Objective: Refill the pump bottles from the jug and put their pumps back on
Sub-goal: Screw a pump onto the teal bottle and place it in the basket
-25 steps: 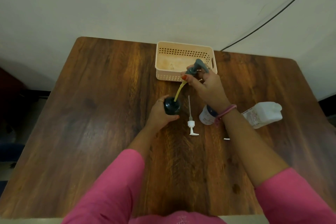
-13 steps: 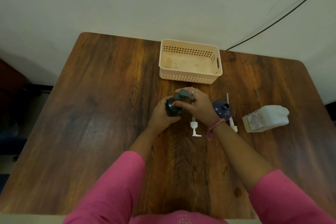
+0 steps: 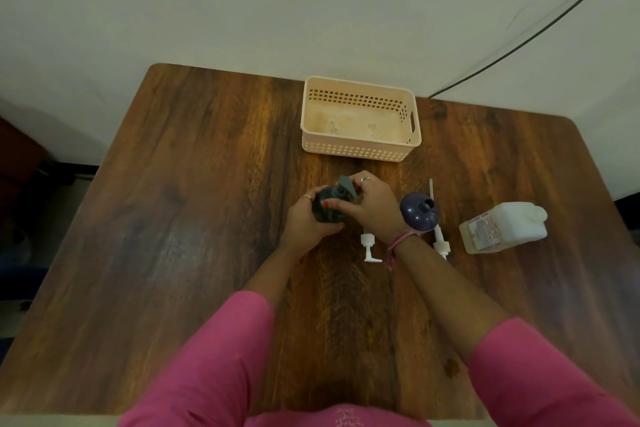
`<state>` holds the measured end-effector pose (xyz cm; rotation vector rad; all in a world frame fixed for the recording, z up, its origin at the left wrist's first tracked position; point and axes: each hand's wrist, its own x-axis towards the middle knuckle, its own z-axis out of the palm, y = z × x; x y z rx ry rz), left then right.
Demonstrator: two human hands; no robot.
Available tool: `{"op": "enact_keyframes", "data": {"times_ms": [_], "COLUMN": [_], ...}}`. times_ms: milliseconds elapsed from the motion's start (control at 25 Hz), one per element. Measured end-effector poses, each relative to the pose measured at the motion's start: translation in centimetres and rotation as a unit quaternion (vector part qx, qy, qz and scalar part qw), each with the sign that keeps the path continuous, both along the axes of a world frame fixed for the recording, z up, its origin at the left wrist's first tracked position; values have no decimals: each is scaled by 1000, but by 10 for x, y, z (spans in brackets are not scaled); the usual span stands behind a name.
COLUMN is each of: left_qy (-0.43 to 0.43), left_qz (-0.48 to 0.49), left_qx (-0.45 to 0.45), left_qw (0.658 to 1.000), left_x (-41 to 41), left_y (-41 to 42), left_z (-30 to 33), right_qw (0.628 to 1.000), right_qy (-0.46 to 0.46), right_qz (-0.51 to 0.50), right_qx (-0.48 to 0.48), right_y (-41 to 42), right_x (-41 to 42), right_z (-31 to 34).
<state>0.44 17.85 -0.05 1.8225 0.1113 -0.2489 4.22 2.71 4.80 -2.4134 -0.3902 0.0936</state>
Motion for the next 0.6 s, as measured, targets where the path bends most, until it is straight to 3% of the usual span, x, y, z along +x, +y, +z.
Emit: {"op": "enact_keyframes", "data": {"times_ms": [120, 280, 480, 600], "left_qy": [-5, -22, -1, -22], "left_qz": [22, 45, 80, 97], "left_qx": [0, 6, -1, -10], "left_qw": [1000, 999, 997, 995], "left_x": [-1, -2, -14, -22], "left_y": [-2, -6, -13, -15], "left_z": [7, 23, 39, 49], "right_qw": [997, 986, 990, 977], "right_qy": [67, 93, 42, 148], "right_qz": [44, 78, -53, 35], "right_qx": [11, 117, 121, 147], "right_y": [-7, -18, 8, -9], "right_x": [3, 4, -12, -8], "right_z": [18, 35, 40, 58]}}
